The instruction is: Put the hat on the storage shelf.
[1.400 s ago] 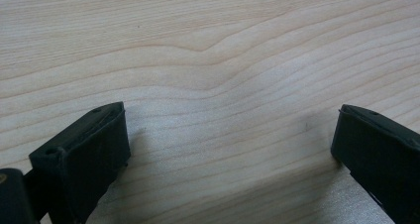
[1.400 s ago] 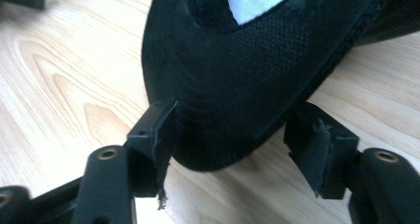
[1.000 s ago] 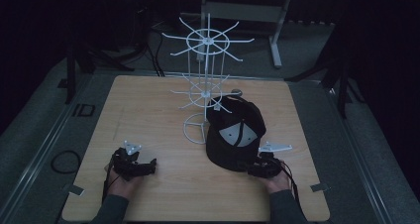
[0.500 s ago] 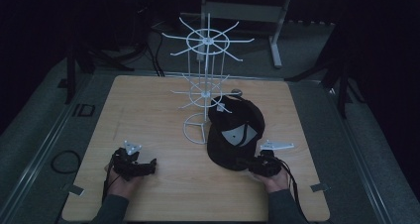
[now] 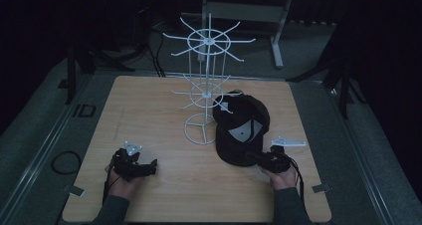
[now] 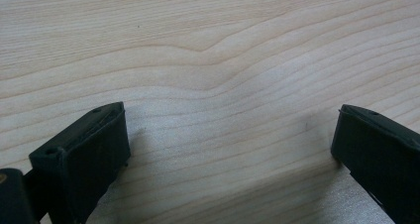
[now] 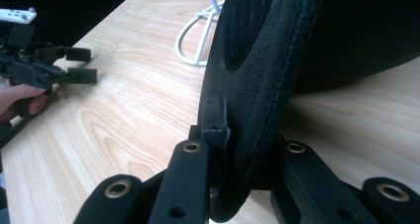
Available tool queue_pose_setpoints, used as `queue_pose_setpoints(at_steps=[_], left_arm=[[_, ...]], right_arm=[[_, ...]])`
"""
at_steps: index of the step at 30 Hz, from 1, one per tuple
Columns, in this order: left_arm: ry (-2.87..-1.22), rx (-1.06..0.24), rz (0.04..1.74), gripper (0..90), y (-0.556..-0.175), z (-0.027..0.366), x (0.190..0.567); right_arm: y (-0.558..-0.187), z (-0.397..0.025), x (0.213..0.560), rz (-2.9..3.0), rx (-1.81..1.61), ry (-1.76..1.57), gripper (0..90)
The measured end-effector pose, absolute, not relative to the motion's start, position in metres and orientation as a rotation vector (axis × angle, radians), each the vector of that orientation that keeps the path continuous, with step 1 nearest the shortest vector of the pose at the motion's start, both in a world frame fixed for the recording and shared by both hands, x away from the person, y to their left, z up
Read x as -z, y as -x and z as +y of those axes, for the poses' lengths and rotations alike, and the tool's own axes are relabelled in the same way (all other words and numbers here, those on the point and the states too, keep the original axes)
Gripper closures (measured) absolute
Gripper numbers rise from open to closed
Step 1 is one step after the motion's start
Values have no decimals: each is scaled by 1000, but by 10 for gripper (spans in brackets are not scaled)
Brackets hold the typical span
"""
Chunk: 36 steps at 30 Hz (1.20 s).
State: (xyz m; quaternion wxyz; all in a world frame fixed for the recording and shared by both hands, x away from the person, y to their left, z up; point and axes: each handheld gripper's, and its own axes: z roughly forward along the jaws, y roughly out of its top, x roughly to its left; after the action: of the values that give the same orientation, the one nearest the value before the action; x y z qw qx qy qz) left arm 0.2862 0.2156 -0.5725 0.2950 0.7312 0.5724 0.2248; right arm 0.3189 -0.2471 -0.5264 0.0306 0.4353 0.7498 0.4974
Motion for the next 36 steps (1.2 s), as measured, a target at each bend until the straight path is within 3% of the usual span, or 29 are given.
queue_pose_setpoints(at_steps=[36], left_arm=[[-1946, -598, 1523, 15, -286, 216, 573]], right_arm=[[-336, -261, 507, 2139, -1387, -1367, 866]])
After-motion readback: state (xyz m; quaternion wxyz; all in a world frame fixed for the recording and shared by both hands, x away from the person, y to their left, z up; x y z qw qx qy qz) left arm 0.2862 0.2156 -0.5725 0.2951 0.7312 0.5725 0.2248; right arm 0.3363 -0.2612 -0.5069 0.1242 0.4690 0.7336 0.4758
